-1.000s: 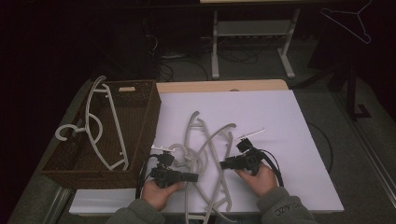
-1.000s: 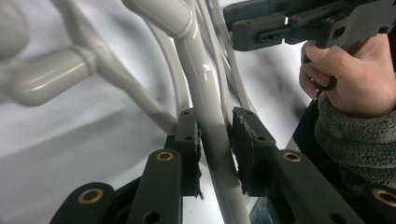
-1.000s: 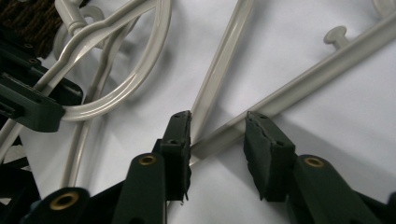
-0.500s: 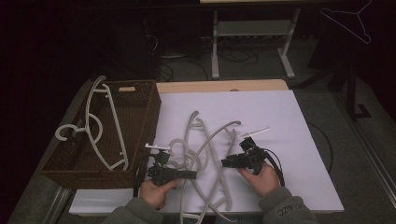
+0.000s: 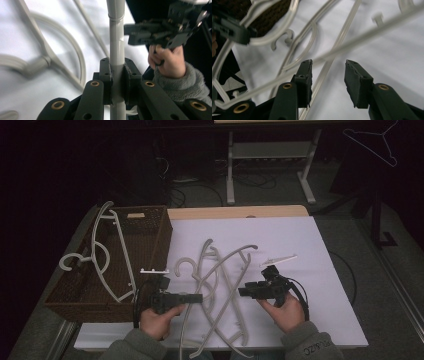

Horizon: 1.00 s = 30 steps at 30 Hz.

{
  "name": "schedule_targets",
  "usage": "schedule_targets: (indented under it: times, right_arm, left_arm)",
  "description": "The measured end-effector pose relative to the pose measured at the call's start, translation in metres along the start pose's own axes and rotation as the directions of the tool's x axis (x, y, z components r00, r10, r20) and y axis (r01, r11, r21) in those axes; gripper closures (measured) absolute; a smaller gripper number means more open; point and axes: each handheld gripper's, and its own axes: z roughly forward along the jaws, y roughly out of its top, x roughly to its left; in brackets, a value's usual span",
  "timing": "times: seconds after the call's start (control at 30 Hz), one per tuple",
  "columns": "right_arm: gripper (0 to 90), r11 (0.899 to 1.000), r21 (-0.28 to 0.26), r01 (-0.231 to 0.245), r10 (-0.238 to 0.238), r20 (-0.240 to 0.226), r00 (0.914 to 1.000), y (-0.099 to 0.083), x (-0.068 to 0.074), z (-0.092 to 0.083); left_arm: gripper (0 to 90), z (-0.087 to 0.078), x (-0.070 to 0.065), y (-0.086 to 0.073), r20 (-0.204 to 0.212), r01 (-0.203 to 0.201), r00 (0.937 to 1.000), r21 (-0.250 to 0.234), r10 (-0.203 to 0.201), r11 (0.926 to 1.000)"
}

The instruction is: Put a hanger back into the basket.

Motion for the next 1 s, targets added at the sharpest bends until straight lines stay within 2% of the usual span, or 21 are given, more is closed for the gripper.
schedule_targets:
  times: [0.13,0.27,0.4,0.57,0.7,0.83,0.9,1.0]
  right_arm:
    - [55.3,0.999,-0.037,-0.001,0.001,-0.001,1.0,0.002,0.003,-0.014]
    - [53.2,0.997,-0.075,0.0,0.001,0.007,1.0,0.002,0.002,-0.026]
    - [51.2,0.996,-0.087,0.0,0.002,0.019,0.9998,0.001,-0.004,-0.034]
    - [49.4,0.996,-0.089,-0.006,0.009,0.033,0.9994,-0.001,-0.009,-0.036]
    - [49.2,0.997,-0.082,-0.005,0.009,0.039,0.9992,-0.001,-0.01,-0.034]
    - [48.8,0.997,-0.077,-0.014,0.017,0.043,0.9989,-0.002,-0.011,-0.034]
    - [48.5,0.997,-0.076,-0.009,0.012,0.042,0.999,-0.002,-0.012,-0.035]
    - [48.2,0.997,-0.077,-0.009,0.013,0.048,0.9988,-0.002,-0.013,-0.034]
  left_arm:
    - [79.7,-0.018,-0.01,0.012,-0.002,-0.014,0.9999,-0.058,0.014,0.9982]
    - [79.7,-0.04,-0.016,0.024,-0.008,-0.024,0.9997,-0.119,0.024,0.9926]
    - [79.7,-0.066,-0.018,0.036,-0.016,-0.024,0.9996,-0.183,0.022,0.9829]
    - [79.7,-0.097,-0.018,0.05,-0.039,-0.025,0.9991,-0.253,0.015,0.967]
    - [79.6,-0.122,-0.014,0.06,-0.057,-0.015,0.9984,-0.317,-0.004,0.9482]
    - [79.7,-0.148,-0.004,0.066,-0.083,0.004,0.9958,-0.382,-0.038,0.924]
    - [79.6,-0.158,0.001,0.068,-0.092,0.012,0.9944,-0.403,-0.053,0.915]
    - [79.6,-0.172,0.01,0.069,-0.103,0.03,0.9912,-0.44,-0.084,0.8977]
